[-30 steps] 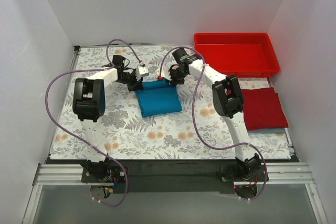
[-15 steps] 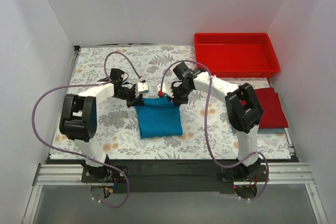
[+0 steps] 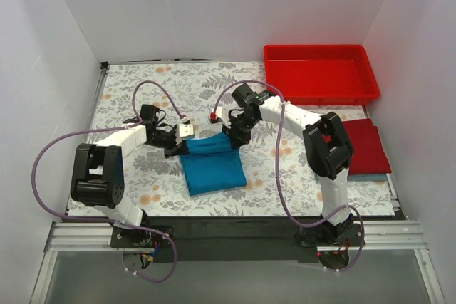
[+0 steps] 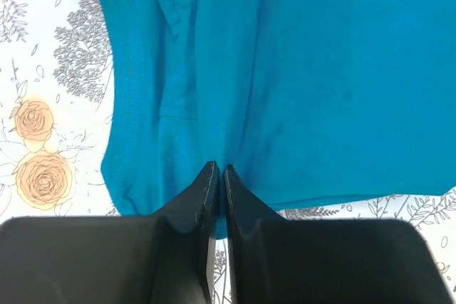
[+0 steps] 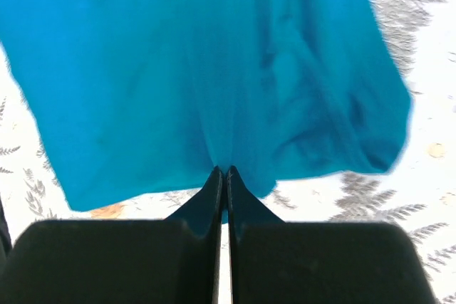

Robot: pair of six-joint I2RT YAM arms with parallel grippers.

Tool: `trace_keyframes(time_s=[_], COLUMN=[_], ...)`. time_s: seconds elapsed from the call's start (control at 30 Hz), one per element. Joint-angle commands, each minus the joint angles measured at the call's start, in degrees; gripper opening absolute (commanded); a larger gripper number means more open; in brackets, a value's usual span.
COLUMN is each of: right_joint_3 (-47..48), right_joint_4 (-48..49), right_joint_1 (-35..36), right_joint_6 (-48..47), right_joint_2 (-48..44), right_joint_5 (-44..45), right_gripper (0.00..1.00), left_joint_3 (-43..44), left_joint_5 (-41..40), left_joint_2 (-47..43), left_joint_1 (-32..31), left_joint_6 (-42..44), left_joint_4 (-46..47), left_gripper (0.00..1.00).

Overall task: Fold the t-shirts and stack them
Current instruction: Fold the tshirt

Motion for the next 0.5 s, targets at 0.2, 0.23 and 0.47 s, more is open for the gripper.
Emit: trace_keyframes(time_s=[0.2,0.23,0.47], right_joint_3=[14.3,15.2,15.8], right_joint_4=[-1.4,-1.3,-1.4], right_joint_1=[-3.2,-3.3,-3.3], right_joint_6=[3.6,3.5,4.7], right_joint_2=[6.8,7.6,13.8], right_joint_5=[-0.9,-1.4,1.7], right_gripper=[0.01,0.02,0.05], left_joint_3=[4.2,4.5,8.3], left_joint_5=[1.2,0.8,-4.0], left_joint_2=[1.7,2.1,9.5], left_joint_1=[1.1,1.1,0.9], left_joint_6=[-4.6,-5.1,-9.1], left_joint_4=[2.5,2.8,5.3], left_gripper=[0.04,0.05,0.06])
